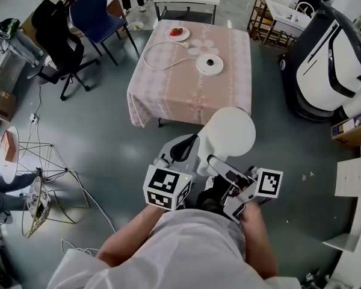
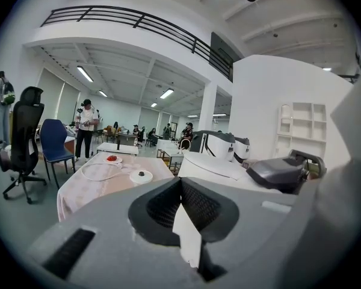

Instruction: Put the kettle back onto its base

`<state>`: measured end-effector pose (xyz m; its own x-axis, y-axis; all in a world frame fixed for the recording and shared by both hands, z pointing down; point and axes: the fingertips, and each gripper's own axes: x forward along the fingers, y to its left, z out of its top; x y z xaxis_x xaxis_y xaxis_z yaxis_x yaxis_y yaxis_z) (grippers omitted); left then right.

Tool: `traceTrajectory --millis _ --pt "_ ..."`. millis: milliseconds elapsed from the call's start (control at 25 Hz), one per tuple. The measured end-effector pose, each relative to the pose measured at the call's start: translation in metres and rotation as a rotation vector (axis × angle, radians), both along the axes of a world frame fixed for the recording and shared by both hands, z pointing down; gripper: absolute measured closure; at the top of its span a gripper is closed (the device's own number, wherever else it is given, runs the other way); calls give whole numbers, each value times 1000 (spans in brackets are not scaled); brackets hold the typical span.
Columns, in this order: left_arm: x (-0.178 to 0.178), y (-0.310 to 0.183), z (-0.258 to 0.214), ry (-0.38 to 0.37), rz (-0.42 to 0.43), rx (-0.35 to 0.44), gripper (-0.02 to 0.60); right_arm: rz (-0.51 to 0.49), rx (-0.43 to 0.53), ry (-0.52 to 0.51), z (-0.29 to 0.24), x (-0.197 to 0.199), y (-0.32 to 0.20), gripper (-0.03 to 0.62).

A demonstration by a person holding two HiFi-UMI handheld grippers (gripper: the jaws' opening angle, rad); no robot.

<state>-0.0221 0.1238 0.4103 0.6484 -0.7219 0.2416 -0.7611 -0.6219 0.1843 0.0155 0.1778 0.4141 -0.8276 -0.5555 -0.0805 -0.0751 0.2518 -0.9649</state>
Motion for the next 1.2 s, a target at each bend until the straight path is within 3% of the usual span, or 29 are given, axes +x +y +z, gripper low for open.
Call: traceTrajectory --millis 600,1200 --pt "71 -78 2 -37 -49 -27 576 -74 -18 16 3 73 -76 398" --pt "104 -117 -7 -128 -89 8 576 -130 4 -7 8 106 -115 398"
